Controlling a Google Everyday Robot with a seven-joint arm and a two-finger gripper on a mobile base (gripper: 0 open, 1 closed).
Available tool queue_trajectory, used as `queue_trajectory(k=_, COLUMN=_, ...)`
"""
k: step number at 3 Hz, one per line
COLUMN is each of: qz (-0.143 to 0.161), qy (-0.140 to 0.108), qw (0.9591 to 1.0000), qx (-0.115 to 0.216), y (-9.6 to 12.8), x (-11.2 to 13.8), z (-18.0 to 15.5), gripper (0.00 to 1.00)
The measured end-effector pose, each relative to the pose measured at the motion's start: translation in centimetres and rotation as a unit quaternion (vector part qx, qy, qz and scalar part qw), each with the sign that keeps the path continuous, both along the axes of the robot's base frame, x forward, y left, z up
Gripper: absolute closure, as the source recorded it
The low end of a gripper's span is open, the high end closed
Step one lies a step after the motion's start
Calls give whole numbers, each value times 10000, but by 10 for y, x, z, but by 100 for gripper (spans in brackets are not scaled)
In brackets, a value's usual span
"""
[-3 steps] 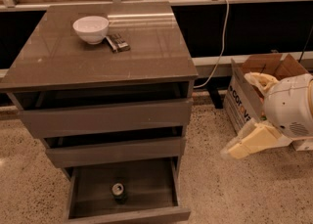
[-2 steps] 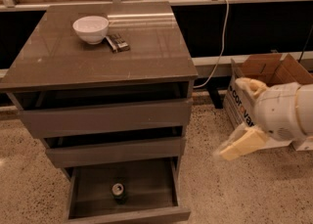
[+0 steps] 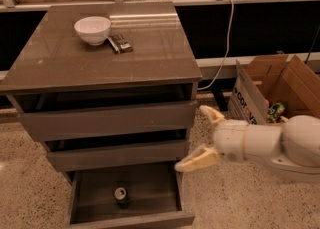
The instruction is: Pick green can from bottom drawer and place on counter
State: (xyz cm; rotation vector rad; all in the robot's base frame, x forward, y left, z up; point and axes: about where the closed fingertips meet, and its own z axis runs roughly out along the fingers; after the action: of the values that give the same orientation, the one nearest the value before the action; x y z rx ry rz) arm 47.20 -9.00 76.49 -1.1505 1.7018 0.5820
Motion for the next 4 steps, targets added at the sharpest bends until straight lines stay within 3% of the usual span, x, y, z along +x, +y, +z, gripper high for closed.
queue_trajectory(k=1, qz=495, qy=-145, qw=9982, qx=299, y=37, x=-1, z=-22, gripper=0)
queue_trajectory(k=2, qz=496, qy=-145, qw=9982, qx=299, y=37, x=-1, z=-22, gripper=0)
queue_trajectory(k=3, qz=772, qy=-269, qw=9966, qx=43, y=59, x=19, z=-68, gripper=0)
queue_trajectory(k=4, qz=1103, qy=-801, qw=9898, qx=-412, y=83, x=43, z=-126, gripper=0)
